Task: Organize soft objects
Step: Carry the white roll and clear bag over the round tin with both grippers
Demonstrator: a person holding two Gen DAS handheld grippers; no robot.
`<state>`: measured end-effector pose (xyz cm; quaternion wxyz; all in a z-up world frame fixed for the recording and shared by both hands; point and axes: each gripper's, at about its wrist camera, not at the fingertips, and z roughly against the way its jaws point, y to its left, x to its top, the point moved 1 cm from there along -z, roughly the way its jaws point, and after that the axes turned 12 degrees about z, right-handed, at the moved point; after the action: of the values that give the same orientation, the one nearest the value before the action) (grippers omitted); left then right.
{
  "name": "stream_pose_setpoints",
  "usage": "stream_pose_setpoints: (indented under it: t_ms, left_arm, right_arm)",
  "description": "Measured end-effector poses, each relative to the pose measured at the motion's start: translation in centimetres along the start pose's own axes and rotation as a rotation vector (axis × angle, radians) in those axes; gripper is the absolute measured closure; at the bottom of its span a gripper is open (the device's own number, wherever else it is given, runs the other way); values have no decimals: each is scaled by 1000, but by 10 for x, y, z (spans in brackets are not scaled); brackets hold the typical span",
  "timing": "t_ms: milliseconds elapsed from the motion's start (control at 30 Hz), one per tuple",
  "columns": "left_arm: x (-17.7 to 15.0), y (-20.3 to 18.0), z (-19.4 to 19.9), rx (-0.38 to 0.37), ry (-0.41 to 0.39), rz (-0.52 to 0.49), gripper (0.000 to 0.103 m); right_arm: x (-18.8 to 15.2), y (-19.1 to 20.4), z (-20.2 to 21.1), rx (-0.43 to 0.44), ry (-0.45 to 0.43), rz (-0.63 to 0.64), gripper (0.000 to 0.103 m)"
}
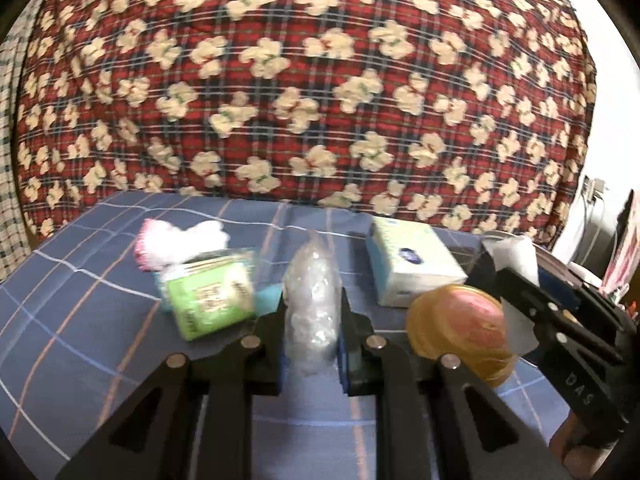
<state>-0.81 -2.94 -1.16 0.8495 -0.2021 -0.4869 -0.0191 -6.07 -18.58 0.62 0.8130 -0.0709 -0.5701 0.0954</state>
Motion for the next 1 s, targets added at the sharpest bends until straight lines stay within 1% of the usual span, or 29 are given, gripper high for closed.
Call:
stream_pose_setpoints:
  t_ms: [200, 400, 633, 1000]
  left_arm:
    - [-10, -37, -6, -72, 27, -31, 86]
    - [-17, -76, -7, -143, 22, -85, 86]
    - [-20, -114, -10, -218, 29, -110, 86]
    - [-20, -164, -12, -319, 25, -138, 86]
  right_arm:
    - [-9, -29, 6, -49, 1, -20, 67]
    - [-16, -59, 12, -96, 1, -53, 67]
    - [-22, -91, 20, -141, -14, -98, 67]
    - [-33, -144, 34, -171, -42, -208, 68]
